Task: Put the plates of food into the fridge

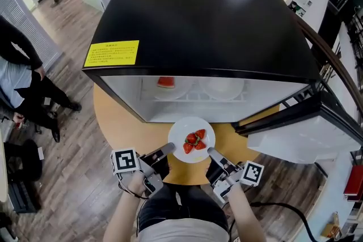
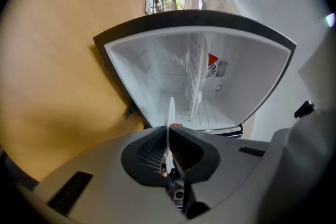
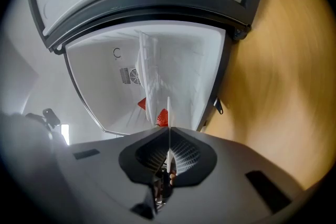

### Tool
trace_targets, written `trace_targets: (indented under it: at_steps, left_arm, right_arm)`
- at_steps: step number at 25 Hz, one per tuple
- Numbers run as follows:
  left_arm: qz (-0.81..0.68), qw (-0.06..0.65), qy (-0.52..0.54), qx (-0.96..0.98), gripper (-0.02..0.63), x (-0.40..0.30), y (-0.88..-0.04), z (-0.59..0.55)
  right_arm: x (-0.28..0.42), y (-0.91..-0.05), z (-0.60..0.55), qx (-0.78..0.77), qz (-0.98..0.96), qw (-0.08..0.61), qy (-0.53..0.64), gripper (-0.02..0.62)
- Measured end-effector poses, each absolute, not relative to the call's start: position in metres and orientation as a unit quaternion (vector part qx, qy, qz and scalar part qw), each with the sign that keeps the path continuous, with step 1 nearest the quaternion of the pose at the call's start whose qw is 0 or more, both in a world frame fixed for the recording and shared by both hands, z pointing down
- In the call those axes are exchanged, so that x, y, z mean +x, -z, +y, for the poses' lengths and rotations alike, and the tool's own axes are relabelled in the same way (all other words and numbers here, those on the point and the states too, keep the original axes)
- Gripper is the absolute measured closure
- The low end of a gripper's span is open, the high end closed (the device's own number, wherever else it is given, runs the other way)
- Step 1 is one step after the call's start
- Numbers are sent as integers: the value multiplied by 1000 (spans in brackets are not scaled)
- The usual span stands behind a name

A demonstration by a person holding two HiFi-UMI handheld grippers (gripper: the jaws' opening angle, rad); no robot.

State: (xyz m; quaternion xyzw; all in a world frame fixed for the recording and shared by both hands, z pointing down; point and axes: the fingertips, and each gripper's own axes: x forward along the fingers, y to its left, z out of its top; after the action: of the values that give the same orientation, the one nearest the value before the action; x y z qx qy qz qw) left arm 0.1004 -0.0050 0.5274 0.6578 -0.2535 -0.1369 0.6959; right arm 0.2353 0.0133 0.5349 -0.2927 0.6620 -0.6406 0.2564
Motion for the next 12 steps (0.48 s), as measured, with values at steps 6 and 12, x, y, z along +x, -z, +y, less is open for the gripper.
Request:
trace_targets:
  at_steps: [6,12]
  left_arm:
    - [-264,689,138,660,589,101,-538,-19]
    - [-282,688,154,651,589,101,-550,-37]
  right_arm:
    - [236,-549,7,-303,644,274,646,577]
    - [238,-556,-6,-314,637,286,644,577]
